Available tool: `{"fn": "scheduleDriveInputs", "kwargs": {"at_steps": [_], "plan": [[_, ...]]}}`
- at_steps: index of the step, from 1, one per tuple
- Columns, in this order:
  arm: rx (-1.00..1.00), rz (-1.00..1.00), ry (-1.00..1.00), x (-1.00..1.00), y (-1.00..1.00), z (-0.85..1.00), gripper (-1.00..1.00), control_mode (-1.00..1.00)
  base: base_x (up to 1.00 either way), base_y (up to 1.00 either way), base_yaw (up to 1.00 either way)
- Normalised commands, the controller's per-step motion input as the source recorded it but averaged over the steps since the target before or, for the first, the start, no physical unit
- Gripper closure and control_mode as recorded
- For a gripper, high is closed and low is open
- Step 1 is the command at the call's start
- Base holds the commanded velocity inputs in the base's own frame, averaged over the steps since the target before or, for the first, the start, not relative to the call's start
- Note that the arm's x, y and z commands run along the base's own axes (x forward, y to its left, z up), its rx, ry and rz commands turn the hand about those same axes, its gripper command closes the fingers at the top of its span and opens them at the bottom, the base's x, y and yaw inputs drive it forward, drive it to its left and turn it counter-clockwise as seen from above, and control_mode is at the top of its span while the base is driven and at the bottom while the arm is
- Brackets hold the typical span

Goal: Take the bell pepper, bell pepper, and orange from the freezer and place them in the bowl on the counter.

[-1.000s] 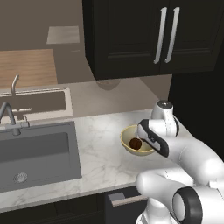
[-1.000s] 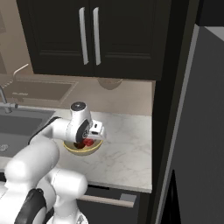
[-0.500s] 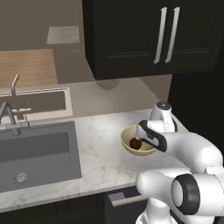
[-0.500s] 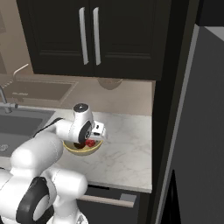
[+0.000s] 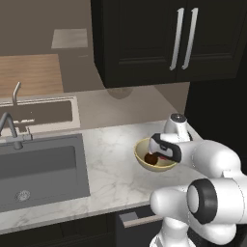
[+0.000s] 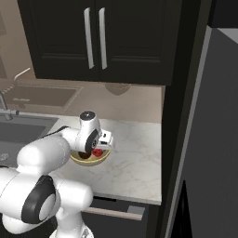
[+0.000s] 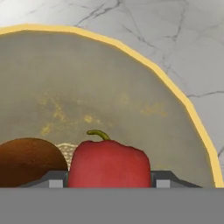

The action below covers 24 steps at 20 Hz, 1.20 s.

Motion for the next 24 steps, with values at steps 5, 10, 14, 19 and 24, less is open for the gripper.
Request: {"fn": "scheduleDriveInputs", "kwargs": {"at_steps": [5,10,14,19,24], "plan": [[0.0,0.0,0.0,0.0,0.0,0.0,-1.0,-1.0,0.0,0.0,0.0],[0.0,0.0,0.0,0.0,0.0,0.0,-1.0,-1.0,0.0,0.0,0.0],[-0.01,0.0,-0.1,-0.37,0.09,0.1,-1.0,-1.0,0.0,0.0,0.0],[0.0,0.0,-0.1,-0.58,0.09,0.23,-1.0,-1.0,0.0,0.0,0.0],[0.0,0.0,-0.14,-0.6,0.1,0.35,-1.0,-1.0,0.0,0.0,0.0]]}}
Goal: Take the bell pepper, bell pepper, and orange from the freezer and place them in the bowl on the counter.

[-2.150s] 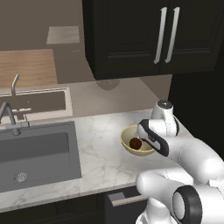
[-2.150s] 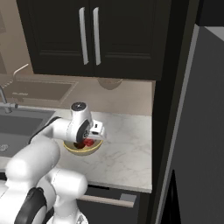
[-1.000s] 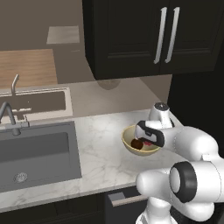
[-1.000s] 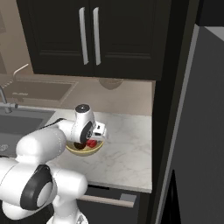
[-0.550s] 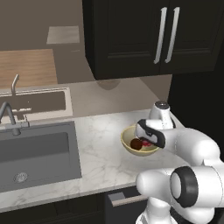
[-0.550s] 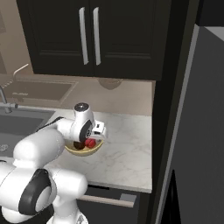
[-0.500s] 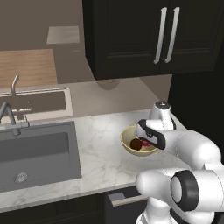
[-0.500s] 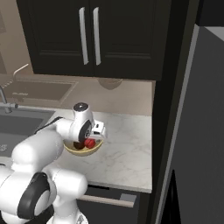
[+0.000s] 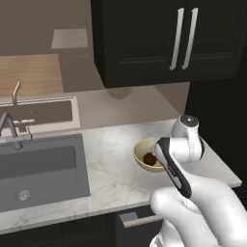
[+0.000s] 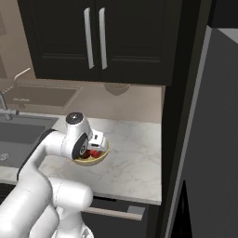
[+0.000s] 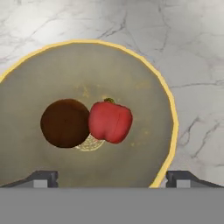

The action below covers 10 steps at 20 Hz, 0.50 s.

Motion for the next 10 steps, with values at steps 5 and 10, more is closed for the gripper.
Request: {"fn": "scheduleDriveInputs", "kwargs": {"at_steps": [5,10], "plan": [[0.0,0.0,-0.07,-0.47,0.38,0.61,-1.0,-1.0,0.0,0.0,0.0],[0.0,0.0,-0.01,-0.48,0.18,0.7,-1.0,-1.0,0.0,0.0,0.0]]}}
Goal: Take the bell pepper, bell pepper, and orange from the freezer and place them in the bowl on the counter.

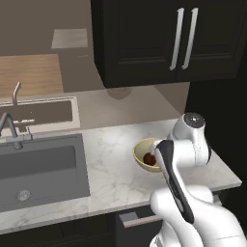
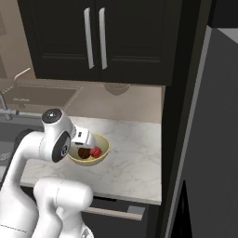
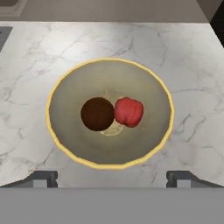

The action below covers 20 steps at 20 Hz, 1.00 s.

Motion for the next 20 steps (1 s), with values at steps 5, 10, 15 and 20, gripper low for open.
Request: {"fn": "scheduleDriveInputs", "kwargs": {"at_steps": [5,10,15,20], "plan": [[0.0,-0.01,0.0,-0.69,0.03,0.8,-1.0,-1.0,0.0,0.0,0.0],[0.0,-0.01,0.0,-0.81,0.0,0.73,-1.0,-1.0,0.0,0.0,0.0],[0.0,0.0,0.0,-0.72,0.0,0.64,-1.0,-1.0,0.0,0.0,0.0],[0.0,0.0,0.0,-0.45,0.0,0.71,-1.0,-1.0,0.0,0.0,0.0]]}}
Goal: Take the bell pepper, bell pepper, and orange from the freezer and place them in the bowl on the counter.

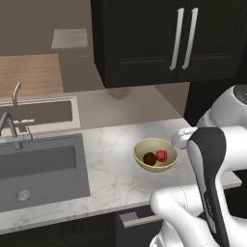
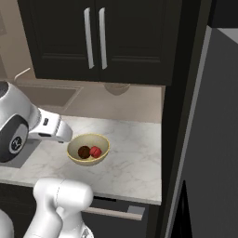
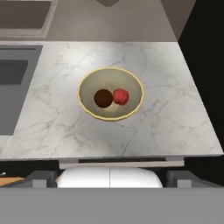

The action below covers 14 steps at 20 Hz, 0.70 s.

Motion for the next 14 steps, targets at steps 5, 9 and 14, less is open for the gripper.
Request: {"fn": "scheduleDriveInputs", "kwargs": {"at_steps": [5,9,14], "plan": [[0.0,0.0,0.0,-0.27,0.0,0.53,-1.0,-1.0,0.0,0.0,0.0],[0.0,0.0,0.0,-0.33,0.0,0.38,-1.0,-1.0,0.0,0.0,0.0],[0.0,0.0,0.0,-0.44,0.0,0.17,-1.0,-1.0,0.0,0.0,0.0]]}}
